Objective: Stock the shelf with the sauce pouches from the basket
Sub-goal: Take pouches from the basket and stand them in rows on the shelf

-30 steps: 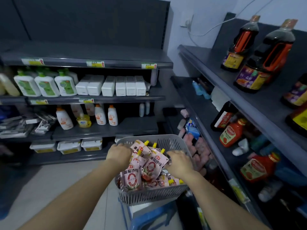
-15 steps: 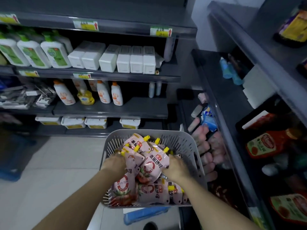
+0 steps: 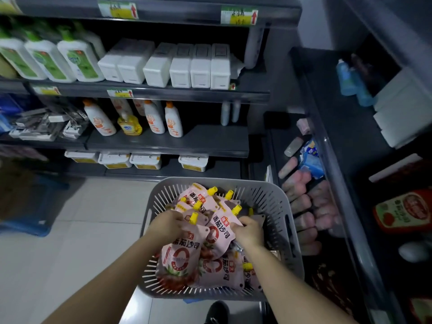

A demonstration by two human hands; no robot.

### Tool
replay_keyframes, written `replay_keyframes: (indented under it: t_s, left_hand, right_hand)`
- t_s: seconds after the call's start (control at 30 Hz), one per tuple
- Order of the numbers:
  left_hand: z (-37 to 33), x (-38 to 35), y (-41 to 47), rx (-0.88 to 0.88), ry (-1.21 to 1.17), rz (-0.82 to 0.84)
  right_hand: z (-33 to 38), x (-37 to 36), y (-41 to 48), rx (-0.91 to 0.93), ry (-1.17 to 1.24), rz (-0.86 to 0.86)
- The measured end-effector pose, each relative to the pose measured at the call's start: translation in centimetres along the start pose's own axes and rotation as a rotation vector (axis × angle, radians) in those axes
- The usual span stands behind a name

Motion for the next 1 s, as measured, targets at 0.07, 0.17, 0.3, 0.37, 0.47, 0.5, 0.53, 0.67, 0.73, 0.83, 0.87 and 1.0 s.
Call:
replay_keyframes:
  t_s: [0.07,0.17,0.3,0.37,0.47,0.5,0.53,0.67,0.73,0.83,0.87,1.0]
  left_hand:
    - [-0.7,0.2,-0.3,-0.09,-0.081,0.03]
    - [-2.0,1.4,-1.8,-0.171,-0.405,0.052]
    - [-4.6,2.9,-3.9,-0.261,-0.541,0.081]
    - [-6.6,3.9,-4.9,-0.329,-0.559,0.088]
    - [-10.1,5.8,-7.5,-0.437,-0.621,0.081]
    - [-11.2,6.4,-8.5,-0.474,-0.654,0.079]
    - [-12.5,6.9,-9.7,-0.503,-0.696,0.092]
    - [-17.3,7.9,-14.5,-0.618,-0.798,0.159]
    - [-19.8,7.9,-17.1,-0.679,-0.85,0.207]
    - [-23.4,7.5,-20.9,-0.762,-0.901,0.302]
    - [-24.4,7.2,-22.2,-0.786,-0.911,0.333]
    - [-28.6,5.9,-27.6,-0.885,-0.892,0.443]
  right_hand:
    - [0.7,0.4,-0.8,0.059,0.037,-0.019]
    - [1.5,1.8,-2.8,0.153,0.06,-0.071]
    - [2.3,4.6,-6.5,0.259,0.073,-0.179]
    - [2.6,6.3,-8.6,0.29,0.12,-0.259]
    - [3.0,9.6,-12.5,0.318,0.189,-0.397]
    - [3.2,10.8,-13.9,0.328,0.218,-0.444]
    - [3.3,12.0,-15.5,0.336,0.249,-0.497]
    - [3.5,17.2,-22.3,0.39,0.329,-0.717]
    - [3.1,19.4,-25.8,0.399,0.398,-0.788]
    - [2.6,22.9,-31.9,0.461,0.396,-0.957]
    - [2.2,23.9,-33.7,0.467,0.386,-1.004]
    - [0.2,27.5,-41.0,0.465,0.377,-1.157]
Point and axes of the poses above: each hand's wrist, its own y-axis towards the middle knuckle, its own x-axis out of the back of the hand, z = x × y, the point moved 9 cm from there along y, towards the middle knuckle
